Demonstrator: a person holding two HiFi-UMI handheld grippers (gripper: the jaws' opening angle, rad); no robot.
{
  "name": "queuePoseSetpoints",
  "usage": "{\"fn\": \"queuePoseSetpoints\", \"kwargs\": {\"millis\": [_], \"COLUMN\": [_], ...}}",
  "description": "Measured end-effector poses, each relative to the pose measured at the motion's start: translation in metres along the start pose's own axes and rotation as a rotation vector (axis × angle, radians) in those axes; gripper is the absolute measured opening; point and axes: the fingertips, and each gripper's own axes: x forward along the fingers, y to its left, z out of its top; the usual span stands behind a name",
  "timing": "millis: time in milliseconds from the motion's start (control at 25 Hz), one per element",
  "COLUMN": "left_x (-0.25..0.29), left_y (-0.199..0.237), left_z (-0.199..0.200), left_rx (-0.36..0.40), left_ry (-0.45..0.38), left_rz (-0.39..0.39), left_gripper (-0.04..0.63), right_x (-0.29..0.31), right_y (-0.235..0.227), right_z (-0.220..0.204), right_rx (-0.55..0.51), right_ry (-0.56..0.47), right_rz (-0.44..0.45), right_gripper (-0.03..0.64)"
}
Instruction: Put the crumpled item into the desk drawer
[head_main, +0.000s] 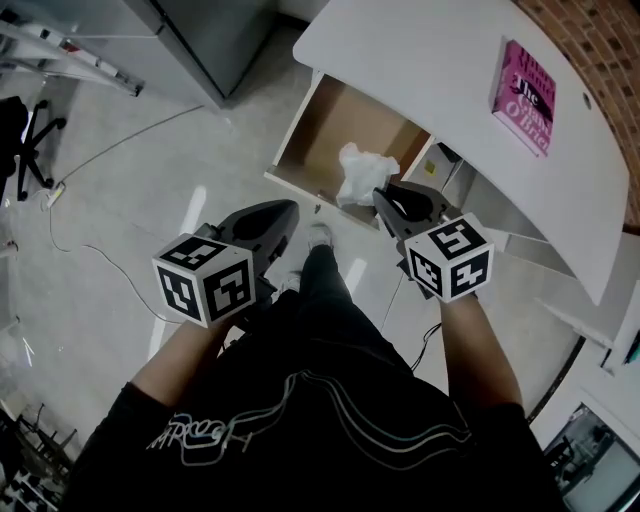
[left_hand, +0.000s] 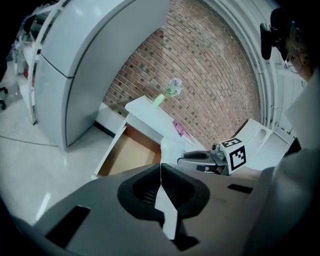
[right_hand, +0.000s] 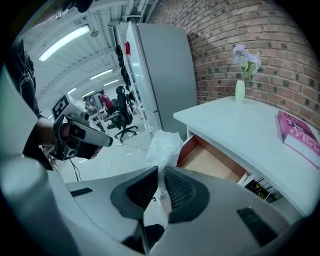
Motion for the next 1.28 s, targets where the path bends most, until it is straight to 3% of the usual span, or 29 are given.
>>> {"fn": "queuePoseSetpoints", "kwargs": {"millis": [400, 1280], "left_x": [0.032, 0.065], "left_y": [0.036, 0.104], "left_z": [0.017, -0.036], "left_rx": [-0.086, -0.225], "left_ry": [-0.026, 0.034], "left_rz": [0.07, 0.138], "left_gripper": [0.021, 0.021], "right_x": [0.085, 0.21], "right_y": [-0.053, -0.105], "right_z": [-0.02, -0.116], "right_rx": [-0.092, -0.287], "right_ry": [0.165, 0.448], "right_rz": [0.022, 0.067], "right_gripper": [0.066, 0.067]}}
